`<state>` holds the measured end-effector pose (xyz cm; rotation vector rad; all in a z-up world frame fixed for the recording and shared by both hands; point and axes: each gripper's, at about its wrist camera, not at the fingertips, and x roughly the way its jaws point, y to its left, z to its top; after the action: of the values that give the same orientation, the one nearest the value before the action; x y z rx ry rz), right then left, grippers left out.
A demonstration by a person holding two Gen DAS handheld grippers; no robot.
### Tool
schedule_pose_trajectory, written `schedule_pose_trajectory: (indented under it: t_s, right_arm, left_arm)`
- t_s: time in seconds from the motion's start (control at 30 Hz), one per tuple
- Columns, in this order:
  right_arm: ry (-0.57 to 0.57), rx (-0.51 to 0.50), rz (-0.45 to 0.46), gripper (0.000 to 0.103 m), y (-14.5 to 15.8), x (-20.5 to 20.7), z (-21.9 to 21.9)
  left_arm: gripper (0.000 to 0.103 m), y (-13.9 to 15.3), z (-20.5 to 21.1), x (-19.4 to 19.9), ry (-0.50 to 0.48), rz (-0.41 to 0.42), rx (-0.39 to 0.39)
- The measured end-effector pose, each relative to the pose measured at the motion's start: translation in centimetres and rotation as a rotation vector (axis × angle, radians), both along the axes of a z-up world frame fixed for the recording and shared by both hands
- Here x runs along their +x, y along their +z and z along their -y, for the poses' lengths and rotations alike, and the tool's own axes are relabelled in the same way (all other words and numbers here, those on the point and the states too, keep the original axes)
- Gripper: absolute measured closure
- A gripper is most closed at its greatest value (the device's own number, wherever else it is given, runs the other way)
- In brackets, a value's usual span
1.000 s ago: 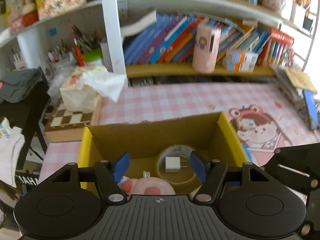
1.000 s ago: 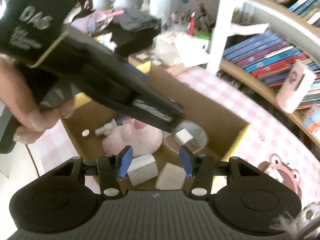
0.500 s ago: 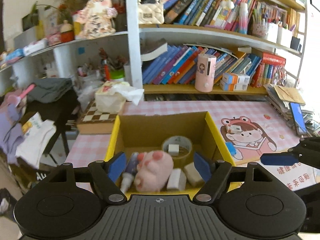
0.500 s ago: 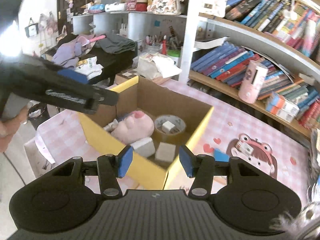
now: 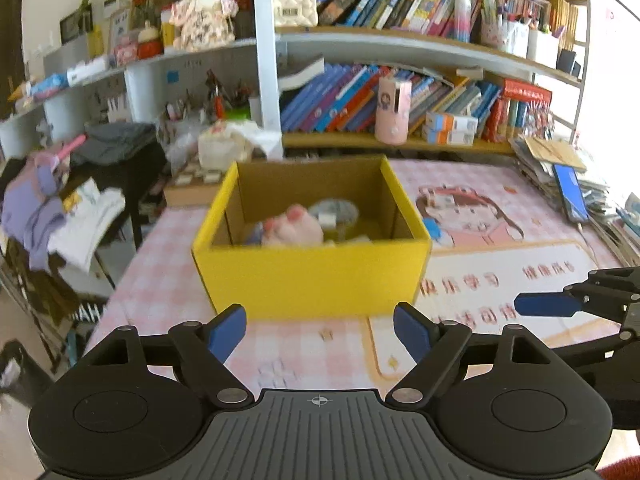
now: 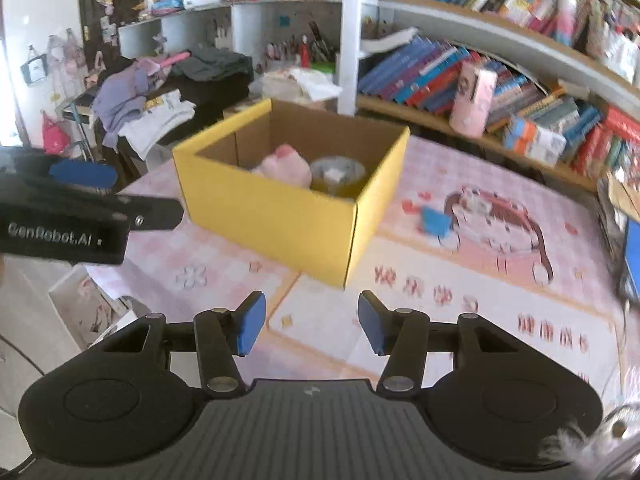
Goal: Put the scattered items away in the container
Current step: 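Withdraw both open tools from the box back over the table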
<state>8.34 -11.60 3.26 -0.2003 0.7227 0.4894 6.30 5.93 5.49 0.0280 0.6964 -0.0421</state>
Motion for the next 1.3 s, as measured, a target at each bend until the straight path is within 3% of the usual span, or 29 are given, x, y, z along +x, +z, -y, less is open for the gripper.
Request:
schedule_pose_trajectory:
  t_s: [0.17, 0.33, 0.6, 0.87, 1.3]
  right_arm:
    - [-0.057, -0.005, -0.030, 0.053, -1.1, -1.5, 1.0]
    - [-0.104, -0.010, -0.048, 0.053, -1.8, -2.2, 2.0]
    - [-0.114, -0.058, -0.058, 0.052, -2.4, -3.3, 2.1]
    - [-0.115, -0.065, -0.053, 0.045, -2.3, -3.9, 2.1]
    - [-0.166, -0.086, -0.069, 0.032, -2.4, -4.4, 3.0]
  left_arm:
    - [0.020, -2.0, 0.8, -1.9, 0.019, -0.037, 0.028]
    - [0.020, -3.3, 1.0, -3.2, 0.053, -0.068, 0.000]
    - [0.020, -4.3, 2.0, -4.7, 0.043, -0.090, 0.003]
    - [0.013, -4.3, 2.0, -5.3, 0.051, -0.089, -0.001]
    - [0.012, -4.9, 3.2, -4.9, -0.022, -0.117, -0.015]
